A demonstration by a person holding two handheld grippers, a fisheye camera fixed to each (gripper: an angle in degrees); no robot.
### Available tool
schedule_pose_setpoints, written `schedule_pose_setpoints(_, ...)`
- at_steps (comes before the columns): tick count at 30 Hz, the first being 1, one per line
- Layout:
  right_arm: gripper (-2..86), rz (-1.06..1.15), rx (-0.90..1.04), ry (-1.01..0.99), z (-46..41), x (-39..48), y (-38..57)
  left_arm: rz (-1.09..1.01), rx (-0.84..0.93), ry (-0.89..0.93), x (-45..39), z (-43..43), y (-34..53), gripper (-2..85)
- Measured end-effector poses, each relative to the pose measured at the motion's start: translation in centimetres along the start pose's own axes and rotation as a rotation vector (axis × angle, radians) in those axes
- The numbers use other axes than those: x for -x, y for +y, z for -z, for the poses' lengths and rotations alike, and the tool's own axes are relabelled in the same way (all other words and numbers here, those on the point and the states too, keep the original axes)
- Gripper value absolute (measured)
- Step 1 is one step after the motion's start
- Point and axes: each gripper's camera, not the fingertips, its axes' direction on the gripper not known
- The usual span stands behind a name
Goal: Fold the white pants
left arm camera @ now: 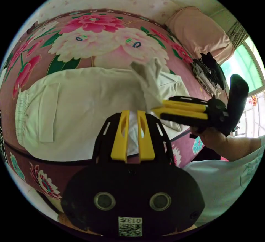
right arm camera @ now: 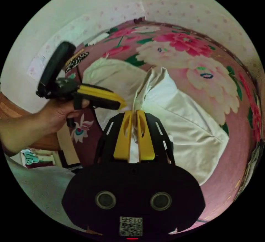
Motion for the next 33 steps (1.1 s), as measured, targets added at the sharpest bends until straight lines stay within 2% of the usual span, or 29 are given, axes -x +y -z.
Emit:
schedule_pose_setpoints(2,7.6,-0.016,0.086,-0.078,-1.2,1.3,-1.4,-0.001,0.021,0.015,1.2,0.2,-0.4,8.0)
schedule_pose_setpoints(5,7.7,-0.036,0.018,-0.15,3.3,3.2,-1.6,-0.001,0.008,0.082,2.4,0.9,-1.1,11.0)
schedule_pose_setpoints(7,8.2,-0.059,-0.067,-0.017,8.4,4.1,0.4,-0.011,0.022,0.138,2.6,0.8,-1.8,14.7)
schedule_pose_setpoints(10,9.4,-0.126,-0.025,0.212,12.1,3.8,4.0,0.014,0.039,0.226,3.1,1.0,-2.9,17.9)
schedule_pose_setpoints(12,9.5,-0.188,0.033,0.243,12.7,3.2,5.5,0.048,0.062,0.241,3.6,0.7,-3.6,17.6)
schedule_pose_setpoints(14,9.3,-0.247,0.052,0.186,12.8,3.1,5.8,0.084,0.145,0.239,4.3,-0.3,-4.3,15.8)
schedule_pose_setpoints(15,9.2,-0.238,0.041,0.183,12.6,3.7,5.2,0.099,0.175,0.233,4.6,-0.7,-4.8,12.5)
schedule_pose_setpoints(16,9.3,-0.207,0.029,0.19,12.2,4.8,4.1,0.098,0.196,0.193,4.6,-0.5,-5.2,7.4)
schedule_pose_setpoints(20,8.6,-0.14,0.112,0.041,10.3,7.8,0.0,-0.044,0.118,0.104,3.6,1.8,-6.6,4.4)
schedule_pose_setpoints(21,8.6,-0.068,0.125,0.063,10.3,9.9,-1.0,-0.125,0.078,0.041,3.1,2.5,-6.9,4.4)
schedule_pose_setpoints(23,8.5,0.112,0.146,0.209,10.0,13.6,-1.6,-0.21,0.133,-0.004,3.1,1.7,-7.3,4.9)
schedule_pose_setpoints(24,8.2,0.239,0.183,0.317,9.5,15.9,-1.5,-0.207,0.232,0.013,3.7,0.6,-7.7,5.3)
schedule_pose_setpoints(25,7.7,0.341,0.212,0.407,9.4,17.7,-1.3,-0.179,0.253,0.06,4.2,0.8,-7.8,5.4)
schedule_pose_setpoints(27,6.3,0.401,0.198,0.53,11.1,19.6,-1.1,-0.151,0.182,0.121,4.8,2.6,-7.2,5.4)
schedule_pose_setpoints(29,5.2,0.357,0.057,0.589,14.1,20.6,-0.7,-0.144,0.109,0.07,4.5,4.7,-5.9,5.3)
schedule_pose_setpoints(31,4.2,0.262,-0.053,0.556,16.9,20.9,-1.2,-0.193,-0.011,0.031,2.6,7.1,-3.9,5.4)
schedule_pose_setpoints(33,3.4,0.176,-0.059,0.465,17.5,20.4,-2.6,-0.253,-0.036,0.068,0.5,7.4,-3.0,6.2)
